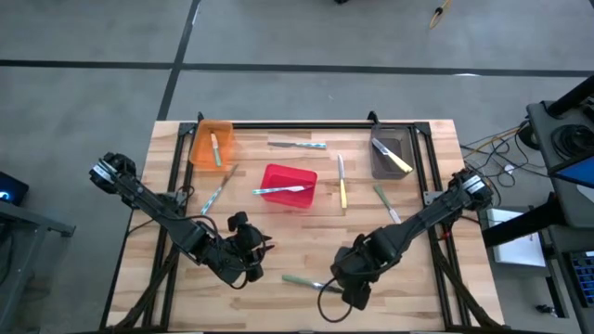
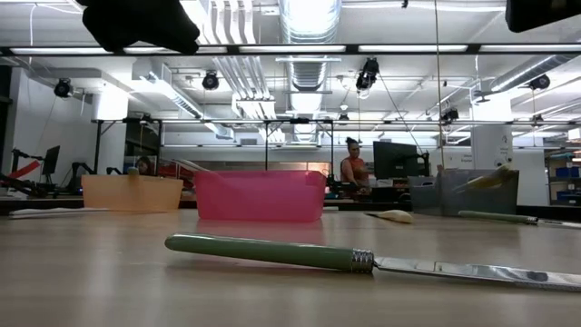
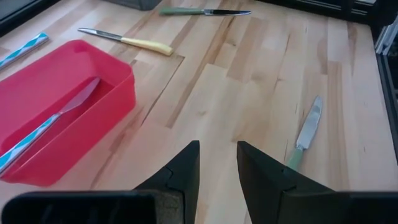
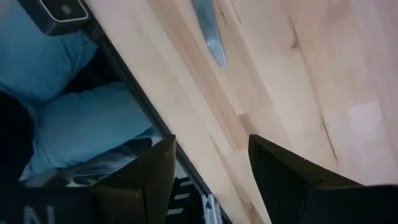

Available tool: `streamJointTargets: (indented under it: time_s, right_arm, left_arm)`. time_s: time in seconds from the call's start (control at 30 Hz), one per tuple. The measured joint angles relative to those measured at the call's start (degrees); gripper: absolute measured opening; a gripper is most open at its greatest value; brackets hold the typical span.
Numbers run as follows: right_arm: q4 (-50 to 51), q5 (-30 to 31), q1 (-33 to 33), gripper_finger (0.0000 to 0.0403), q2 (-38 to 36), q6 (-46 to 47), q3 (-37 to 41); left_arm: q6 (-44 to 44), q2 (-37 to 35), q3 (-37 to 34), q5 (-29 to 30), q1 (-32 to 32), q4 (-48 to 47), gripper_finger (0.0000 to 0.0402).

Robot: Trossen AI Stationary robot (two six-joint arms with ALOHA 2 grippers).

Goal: Sort silverware by color (type)
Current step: Put the yellow table knife into the black bin

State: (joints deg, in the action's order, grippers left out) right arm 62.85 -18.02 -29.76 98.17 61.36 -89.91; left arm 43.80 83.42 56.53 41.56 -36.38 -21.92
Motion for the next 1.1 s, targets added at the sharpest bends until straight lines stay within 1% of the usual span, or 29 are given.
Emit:
streamJointTargets:
  time_s: [0.13,0.3,0.4,0.53,0.67,0.8,0.9,0.97,1.1]
  right_arm:
    - [0.60,1.56,0.39,0.0192,-0.24,1.25,0.01]
    - [0.63,3.44,0.35,0.0192,0.41,6.43,0.11]
    - [-3.95,4.00,0.02,0.0192,1.33,7.88,0.11]
    - [-9.49,6.89,-1.19,0.0192,2.37,7.75,0.17]
    - [-9.42,10.90,-1.62,0.0192,3.60,6.65,0.20]
    - [-7.58,13.42,-1.50,0.0192,4.25,4.25,0.22]
    - [-5.09,17.62,-0.88,0.0192,4.31,1.76,0.44]
    - [-3.86,20.27,0.40,0.0192,4.31,-0.05,0.56]
    - [2.21,24.24,4.61,0.0192,4.31,-2.37,0.87]
  left_arm:
    - [-0.19,0.02,0.00,0.00,0.04,0.07,0.0087]
    - [-0.19,0.02,0.00,-0.02,0.00,0.05,0.0087]
    - [-0.30,0.02,0.00,-0.03,0.00,0.06,0.0087]
    - [-0.69,0.07,0.00,-0.04,0.00,-0.08,0.0087]
    - [-1.27,0.08,0.00,-0.04,0.00,-0.02,0.0087]
    - [-1.54,0.09,0.00,-0.04,0.00,-0.02,0.0087]
    - [-1.54,0.09,0.00,-0.04,0.00,0.05,0.0087]
    - [-1.54,0.09,0.00,-0.04,0.00,0.01,0.0087]
    - [-2.40,0.09,0.00,-0.05,0.00,0.03,0.0087]
